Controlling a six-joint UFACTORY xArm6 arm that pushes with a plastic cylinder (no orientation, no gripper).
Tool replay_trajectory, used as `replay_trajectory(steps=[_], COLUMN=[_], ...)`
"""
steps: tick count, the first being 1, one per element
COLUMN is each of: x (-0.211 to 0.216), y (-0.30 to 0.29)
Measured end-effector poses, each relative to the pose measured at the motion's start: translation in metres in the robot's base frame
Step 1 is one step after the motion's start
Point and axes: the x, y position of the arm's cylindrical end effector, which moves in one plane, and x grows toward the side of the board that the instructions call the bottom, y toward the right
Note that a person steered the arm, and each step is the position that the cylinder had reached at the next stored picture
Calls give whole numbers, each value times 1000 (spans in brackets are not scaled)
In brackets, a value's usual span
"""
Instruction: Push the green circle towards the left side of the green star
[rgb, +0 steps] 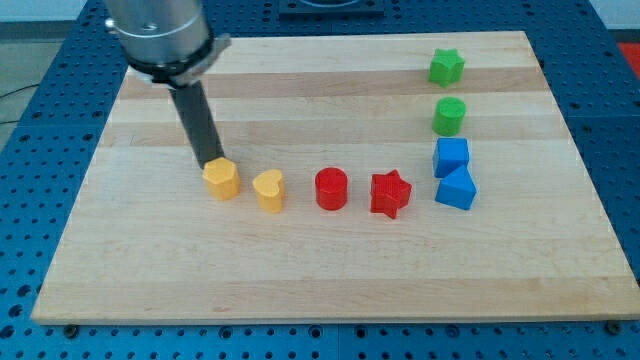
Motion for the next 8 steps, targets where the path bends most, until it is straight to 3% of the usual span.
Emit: replay_trajectory(steps=[1,3,4,5,6,7,8], x=[-8,27,-45,-116,-122,-109,-57], y=[0,0,-4,99,204,296,325])
